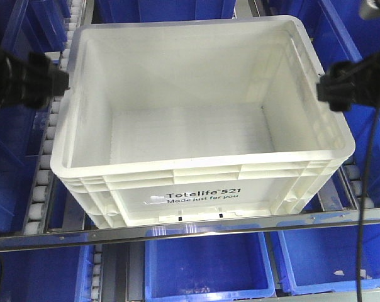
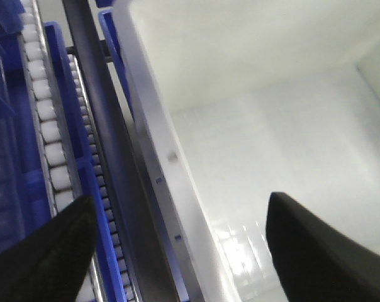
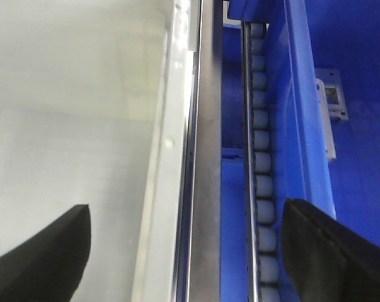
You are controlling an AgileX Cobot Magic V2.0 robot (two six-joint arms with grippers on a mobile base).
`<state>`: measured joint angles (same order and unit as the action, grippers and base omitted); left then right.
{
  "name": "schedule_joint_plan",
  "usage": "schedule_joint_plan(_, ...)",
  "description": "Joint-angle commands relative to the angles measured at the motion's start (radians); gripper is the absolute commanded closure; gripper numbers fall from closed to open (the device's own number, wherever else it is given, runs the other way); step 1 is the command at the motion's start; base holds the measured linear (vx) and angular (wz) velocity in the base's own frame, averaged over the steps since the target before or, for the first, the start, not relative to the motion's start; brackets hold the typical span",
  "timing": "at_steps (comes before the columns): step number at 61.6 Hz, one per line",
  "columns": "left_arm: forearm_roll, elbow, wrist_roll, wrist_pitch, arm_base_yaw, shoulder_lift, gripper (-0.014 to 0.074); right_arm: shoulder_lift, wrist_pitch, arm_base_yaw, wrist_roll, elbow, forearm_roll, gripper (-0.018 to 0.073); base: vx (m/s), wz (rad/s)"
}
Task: Move bin from left to right shelf
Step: 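Open both grippers and pull them away from the tote rims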
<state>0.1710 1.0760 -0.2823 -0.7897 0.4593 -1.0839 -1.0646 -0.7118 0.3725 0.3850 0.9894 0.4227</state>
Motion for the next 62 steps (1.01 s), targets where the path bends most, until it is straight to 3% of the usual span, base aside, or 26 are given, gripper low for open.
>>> schedule_joint_plan(1,0.0,-0.037,0.003,0.066,0.021,0.078,0.0078,0.091,0.026,-0.006,-0.055,-0.03,-0.002,-0.0034,0.0,0.0)
schedule_joint_plan(7,0.002,-0.12,0.022,0.082,0.034,0.158,0.0078,0.179,-0.002,-0.006,-0.09,-0.094,-0.039,-0.0034,0.0,0.0)
schedule_joint_plan(16,-0.023,-0.217,0.157,0.084,0.034,0.275,0.0078,0.3,-0.03,-0.006,-0.165,-0.17,-0.11,-0.0034,0.0,0.0)
schedule_joint_plan(33,-0.262,-0.319,0.398,0.049,0.033,0.449,0.0078,0.517,-0.093,-0.006,-0.284,-0.283,-0.194,-0.0034,0.0,0.0)
schedule_joint_plan(51,-0.285,-0.356,0.417,0.05,0.033,0.47,0.0078,0.58,-0.147,-0.006,-0.285,-0.303,-0.214,-0.0015,0.0,0.0)
schedule_joint_plan(62,-0.285,-0.368,0.41,0.057,0.033,0.47,0.0088,0.58,-0.177,-0.006,-0.295,-0.303,-0.22,0.0108,0.0,0.0)
